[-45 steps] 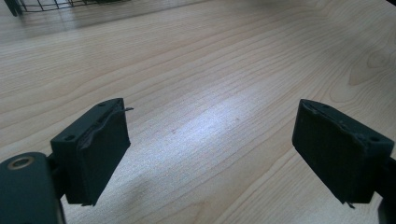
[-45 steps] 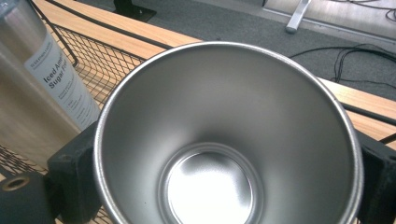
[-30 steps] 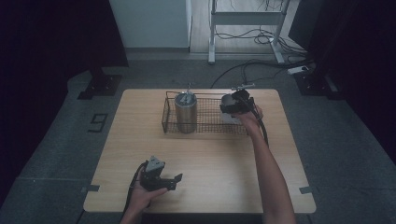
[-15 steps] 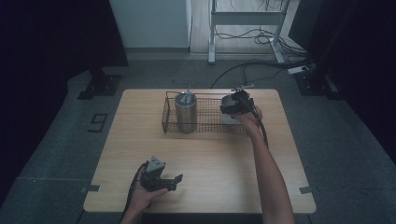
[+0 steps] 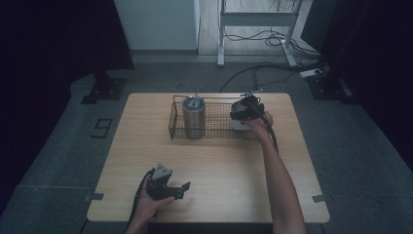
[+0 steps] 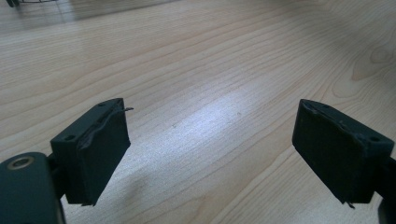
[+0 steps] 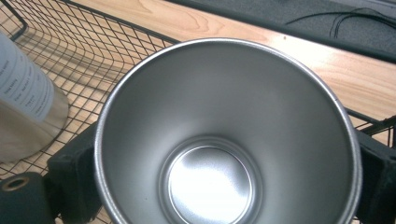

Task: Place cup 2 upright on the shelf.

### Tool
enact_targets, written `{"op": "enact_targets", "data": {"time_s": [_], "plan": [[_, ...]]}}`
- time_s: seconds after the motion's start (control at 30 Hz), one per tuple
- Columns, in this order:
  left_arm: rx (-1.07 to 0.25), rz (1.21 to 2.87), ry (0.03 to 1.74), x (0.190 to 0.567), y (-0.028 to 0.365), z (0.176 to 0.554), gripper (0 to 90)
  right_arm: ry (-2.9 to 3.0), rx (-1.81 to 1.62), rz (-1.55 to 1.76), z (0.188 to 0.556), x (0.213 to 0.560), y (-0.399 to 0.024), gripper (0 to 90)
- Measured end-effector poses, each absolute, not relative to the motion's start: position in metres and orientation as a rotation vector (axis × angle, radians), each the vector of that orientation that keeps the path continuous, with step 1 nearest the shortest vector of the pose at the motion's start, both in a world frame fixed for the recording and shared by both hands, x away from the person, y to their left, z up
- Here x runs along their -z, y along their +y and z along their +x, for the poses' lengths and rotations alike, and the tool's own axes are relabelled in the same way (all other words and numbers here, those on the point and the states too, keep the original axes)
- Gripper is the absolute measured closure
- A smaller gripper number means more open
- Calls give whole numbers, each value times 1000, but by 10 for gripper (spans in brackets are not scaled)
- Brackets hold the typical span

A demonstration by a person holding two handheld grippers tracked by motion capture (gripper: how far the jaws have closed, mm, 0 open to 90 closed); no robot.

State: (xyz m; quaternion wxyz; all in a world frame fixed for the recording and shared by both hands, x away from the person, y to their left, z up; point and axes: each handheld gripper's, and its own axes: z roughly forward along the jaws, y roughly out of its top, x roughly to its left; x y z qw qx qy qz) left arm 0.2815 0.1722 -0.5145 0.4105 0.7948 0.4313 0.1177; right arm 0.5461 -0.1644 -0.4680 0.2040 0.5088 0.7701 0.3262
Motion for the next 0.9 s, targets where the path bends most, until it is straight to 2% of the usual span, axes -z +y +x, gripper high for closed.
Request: {"op": "enact_targets", "data": {"time_s": [0.9], "plan": [[-294,2007,1087,516,171,281,121,2176,-822,1465,550,478,-167,58]]}}
